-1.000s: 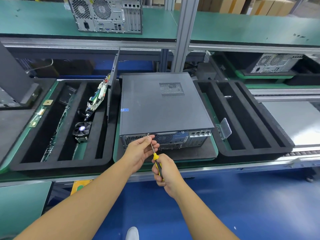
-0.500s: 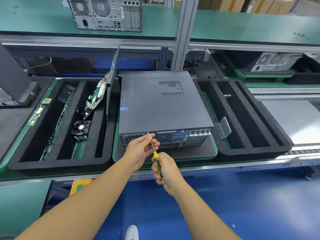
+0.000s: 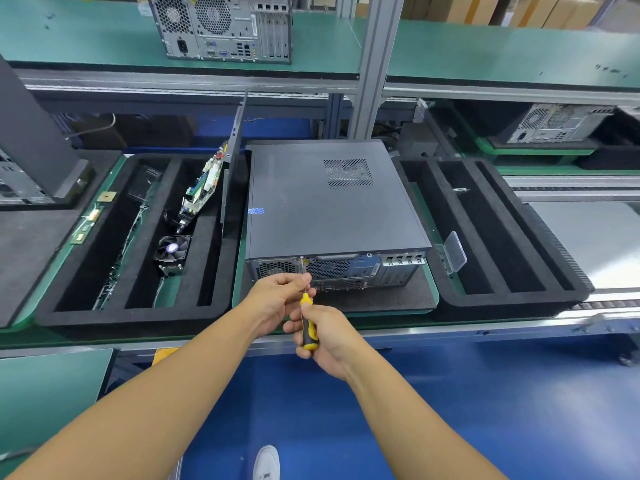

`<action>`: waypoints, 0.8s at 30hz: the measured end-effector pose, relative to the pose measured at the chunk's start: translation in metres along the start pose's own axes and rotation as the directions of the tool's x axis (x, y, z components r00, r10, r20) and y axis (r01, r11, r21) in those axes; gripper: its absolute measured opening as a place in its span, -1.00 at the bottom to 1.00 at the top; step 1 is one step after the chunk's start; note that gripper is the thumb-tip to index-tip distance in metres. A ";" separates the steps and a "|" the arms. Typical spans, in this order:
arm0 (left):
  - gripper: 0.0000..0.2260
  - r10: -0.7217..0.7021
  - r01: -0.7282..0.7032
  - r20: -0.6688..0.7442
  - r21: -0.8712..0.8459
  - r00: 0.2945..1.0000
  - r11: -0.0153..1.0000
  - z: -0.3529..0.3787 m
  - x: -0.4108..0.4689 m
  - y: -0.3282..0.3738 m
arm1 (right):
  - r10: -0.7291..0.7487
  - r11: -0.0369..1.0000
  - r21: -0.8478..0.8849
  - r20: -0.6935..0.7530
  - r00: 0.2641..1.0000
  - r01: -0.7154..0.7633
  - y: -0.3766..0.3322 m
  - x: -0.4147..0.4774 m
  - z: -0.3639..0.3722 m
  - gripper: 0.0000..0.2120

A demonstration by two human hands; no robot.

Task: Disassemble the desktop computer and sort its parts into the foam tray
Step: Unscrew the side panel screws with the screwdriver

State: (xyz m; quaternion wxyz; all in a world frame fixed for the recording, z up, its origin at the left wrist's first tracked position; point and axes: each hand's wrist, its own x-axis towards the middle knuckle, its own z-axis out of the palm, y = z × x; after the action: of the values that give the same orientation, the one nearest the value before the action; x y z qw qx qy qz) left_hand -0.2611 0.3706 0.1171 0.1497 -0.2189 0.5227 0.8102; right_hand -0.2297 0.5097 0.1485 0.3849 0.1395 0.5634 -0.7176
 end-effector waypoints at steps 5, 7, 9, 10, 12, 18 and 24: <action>-0.76 -0.009 0.010 -0.049 0.020 0.999 1.000 0.006 0.002 0.007 | -0.144 0.945 -0.322 -0.265 0.953 0.053 0.006 0.001 0.011 -0.80; -0.84 -0.028 0.028 -0.036 0.005 0.999 1.000 0.006 0.004 0.009 | -0.225 0.911 -0.401 -0.287 0.931 0.096 0.007 0.000 0.012 -0.82; -0.86 -0.051 0.051 -0.003 -0.016 0.999 0.999 0.005 0.005 0.012 | -0.205 0.939 -0.321 -0.246 0.948 0.119 0.006 -0.005 0.011 -0.78; -0.86 -0.062 0.062 0.015 -0.027 0.998 0.998 0.004 0.006 0.013 | -0.148 0.967 -0.236 -0.221 0.964 0.095 0.004 -0.008 0.010 -0.72; -0.86 -0.079 0.081 0.033 -0.041 0.996 0.996 0.002 0.007 0.015 | 0.009 0.999 -0.044 -0.154 0.988 -0.015 0.003 -0.014 0.011 -0.57; -0.92 -0.099 0.102 0.061 -0.047 0.993 0.994 0.001 0.010 0.016 | 0.028 0.986 0.167 -0.124 0.992 -0.007 0.000 -0.017 0.018 -0.70; -0.86 -0.098 0.107 0.118 -0.068 0.988 0.992 -0.004 0.009 0.014 | -0.063 0.994 0.067 -0.287 0.956 0.085 0.012 -0.007 0.026 -0.75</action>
State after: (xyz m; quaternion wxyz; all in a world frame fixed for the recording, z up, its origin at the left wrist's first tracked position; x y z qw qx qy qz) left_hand -0.2745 0.3610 0.1220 0.2127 -0.2041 0.4709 0.8315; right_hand -0.2106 0.4884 0.1533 0.2671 0.2350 0.5890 -0.7256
